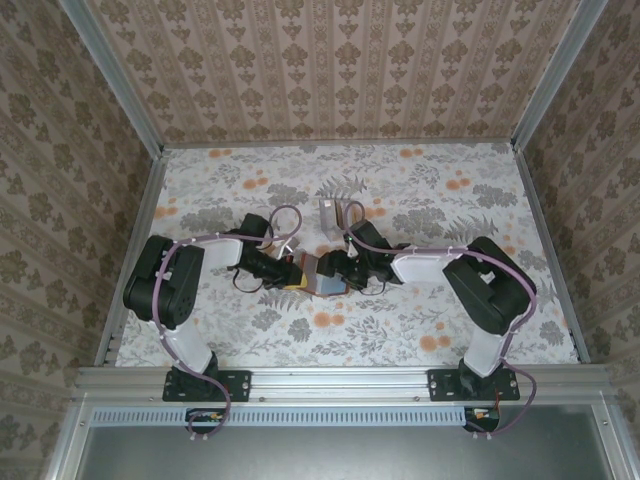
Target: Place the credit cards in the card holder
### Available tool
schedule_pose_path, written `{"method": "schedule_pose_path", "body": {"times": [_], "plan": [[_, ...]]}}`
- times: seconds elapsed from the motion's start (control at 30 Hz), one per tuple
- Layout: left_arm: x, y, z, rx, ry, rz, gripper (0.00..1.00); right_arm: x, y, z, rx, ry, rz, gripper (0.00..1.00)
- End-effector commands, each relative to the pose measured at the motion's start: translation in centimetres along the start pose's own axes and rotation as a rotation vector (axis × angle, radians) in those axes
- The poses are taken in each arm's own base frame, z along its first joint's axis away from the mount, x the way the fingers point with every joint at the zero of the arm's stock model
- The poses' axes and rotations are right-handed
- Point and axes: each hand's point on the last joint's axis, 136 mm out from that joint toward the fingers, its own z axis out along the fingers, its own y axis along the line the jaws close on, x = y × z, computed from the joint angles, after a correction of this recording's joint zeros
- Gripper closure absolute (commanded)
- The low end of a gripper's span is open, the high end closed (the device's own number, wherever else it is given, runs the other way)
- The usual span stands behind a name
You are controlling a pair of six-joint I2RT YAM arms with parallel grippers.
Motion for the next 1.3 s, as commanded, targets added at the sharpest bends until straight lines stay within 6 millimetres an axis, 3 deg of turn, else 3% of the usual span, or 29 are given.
{"method": "schedule_pose_path", "body": {"times": [0.0, 0.17, 0.3, 0.47, 0.6, 0.73, 0.83, 1.03, 1.27], "plan": [[-0.1, 0.3, -0.1, -0.015, 0.011, -0.016, 0.98, 0.7, -3.2, -2.1, 0.128, -0.030, -0.004, 0.29], [0.0, 0.2, -0.2, -0.014, 0.006, -0.022, 0.99, 1.7, -5.4, -5.0, 0.206, -0.048, 0.025, 0.29], [-0.2, 0.1, 0.0, -0.001, 0.001, -0.037, 0.93, 2.3, -7.8, -7.6, 0.311, -0.079, 0.046, 0.29], [-0.4, -0.6, -0.5, 0.005, -0.018, -0.024, 0.75, 1.7, -6.5, -10.5, 0.303, -0.145, 0.001, 0.29], [-0.5, -1.3, -1.0, 0.011, -0.031, -0.013, 0.59, 0.2, -4.1, -11.8, 0.282, -0.180, -0.045, 0.31], [-0.6, -2.2, -1.8, 0.016, -0.045, 0.002, 0.49, -1.8, -1.2, -11.9, 0.256, -0.191, -0.096, 0.33], [-0.8, -2.6, -2.5, 0.011, -0.071, 0.008, 0.43, -3.2, 0.0, -11.1, 0.296, -0.159, -0.162, 0.36], [-1.5, -2.0, -4.1, 0.008, -0.125, -0.014, 0.40, -6.9, 1.7, -10.1, 0.458, -0.092, -0.339, 0.38], [-2.0, -1.8, -4.0, 0.030, -0.114, -0.030, 0.39, -11.2, 3.4, -8.4, 0.502, -0.129, -0.366, 0.38]]}}
